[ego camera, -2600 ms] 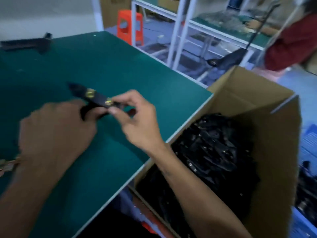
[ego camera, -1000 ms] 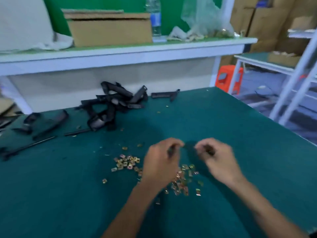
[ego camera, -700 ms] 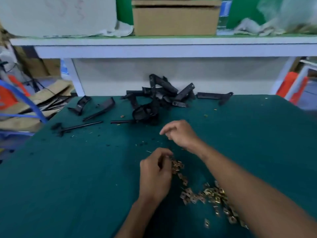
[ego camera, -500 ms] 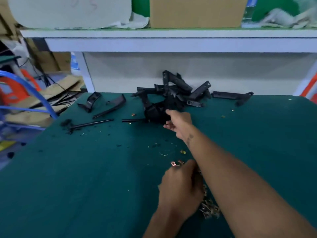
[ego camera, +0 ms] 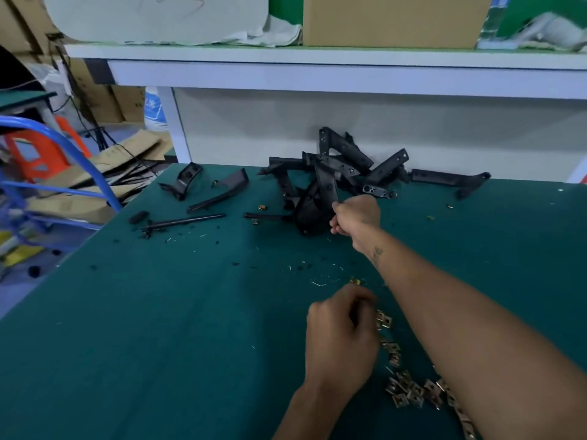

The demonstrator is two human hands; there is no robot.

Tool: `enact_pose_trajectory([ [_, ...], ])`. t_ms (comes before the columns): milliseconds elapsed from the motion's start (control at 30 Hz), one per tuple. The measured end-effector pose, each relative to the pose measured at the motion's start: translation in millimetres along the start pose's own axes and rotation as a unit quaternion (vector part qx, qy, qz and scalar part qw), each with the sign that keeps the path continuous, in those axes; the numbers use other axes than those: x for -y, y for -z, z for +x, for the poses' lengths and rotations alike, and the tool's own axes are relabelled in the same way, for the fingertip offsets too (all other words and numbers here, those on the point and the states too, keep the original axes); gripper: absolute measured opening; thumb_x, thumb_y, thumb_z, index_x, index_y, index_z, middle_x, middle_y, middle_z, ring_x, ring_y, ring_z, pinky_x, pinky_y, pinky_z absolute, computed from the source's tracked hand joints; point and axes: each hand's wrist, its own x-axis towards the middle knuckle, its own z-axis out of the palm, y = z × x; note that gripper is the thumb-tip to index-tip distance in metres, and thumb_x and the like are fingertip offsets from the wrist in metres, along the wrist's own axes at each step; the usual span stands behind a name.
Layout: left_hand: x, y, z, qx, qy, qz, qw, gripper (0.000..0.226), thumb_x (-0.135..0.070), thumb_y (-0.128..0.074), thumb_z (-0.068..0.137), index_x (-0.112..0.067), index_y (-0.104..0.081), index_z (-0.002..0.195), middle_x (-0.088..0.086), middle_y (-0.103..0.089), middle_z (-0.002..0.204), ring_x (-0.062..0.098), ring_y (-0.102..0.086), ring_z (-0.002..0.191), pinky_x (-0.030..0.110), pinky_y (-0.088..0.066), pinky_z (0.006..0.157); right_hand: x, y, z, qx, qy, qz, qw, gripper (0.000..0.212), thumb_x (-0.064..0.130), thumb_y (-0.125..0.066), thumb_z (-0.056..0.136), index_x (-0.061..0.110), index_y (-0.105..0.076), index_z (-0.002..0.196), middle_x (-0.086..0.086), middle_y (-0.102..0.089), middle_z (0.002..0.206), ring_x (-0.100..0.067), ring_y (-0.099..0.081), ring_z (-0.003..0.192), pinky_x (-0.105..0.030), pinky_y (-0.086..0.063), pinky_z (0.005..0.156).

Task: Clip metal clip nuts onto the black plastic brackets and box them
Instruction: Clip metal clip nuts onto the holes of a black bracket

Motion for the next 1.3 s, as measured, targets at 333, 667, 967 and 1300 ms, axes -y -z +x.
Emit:
enact_pose_trajectory([
  [333,-6,2,-2,-0.040,0.013,-0.046,0.998,0.024,-0.015,-0.052,0.086,-0.028,-0.071,0.080,-0.012,-0.056,0.052,0.006,-0.045,0.043,0.014,-0.030,0.045,0,54,-16,-0.078,0.098,-0.147,0.981,0.019,0.007,-0.059,0.086,-0.004,-0.072,0.093,-0.010,-0.071,0.061,-0.023,-0.073,0.063,-0.041,-0.063,0.065],
  [667,-2,2,0,-0.057,0.016,-0.049,0.997,0.028,-0.002,-0.057,0.095,-0.023,-0.072,0.083,-0.010,-0.054,0.051,0.005,-0.039,0.041,0.017,-0.029,0.044,-5,93,-12,-0.023,0.064,-0.087,0.994,0.014,0.007,-0.063,0.078,0.008,-0.075,0.071,-0.001,-0.074,0.061,-0.012,-0.075,0.066,-0.033,-0.062,0.083],
  [967,-5,0,-1,-0.052,0.004,-0.032,0.998,0.029,0.001,-0.059,0.094,-0.022,-0.072,0.081,-0.010,-0.056,0.053,0.006,-0.041,0.042,0.016,-0.029,0.044,-17,101,-21,0.011,0.376,-0.511,0.773,0.025,0.007,-0.058,0.091,0.014,-0.066,0.113,-0.007,-0.070,0.103,-0.032,-0.065,0.097,-0.041,-0.058,0.070],
  [1300,-6,-2,-2,-0.053,0.020,-0.061,0.996,0.023,-0.019,-0.052,0.087,-0.032,-0.070,0.081,-0.009,-0.054,0.050,0.005,-0.038,0.042,0.020,-0.029,0.043,-21,69,-4,0.177,0.234,-0.542,0.787,0.027,-0.006,-0.056,0.092,-0.005,-0.063,0.118,-0.010,-0.022,0.164,-0.036,-0.049,0.129,-0.047,-0.049,0.101],
])
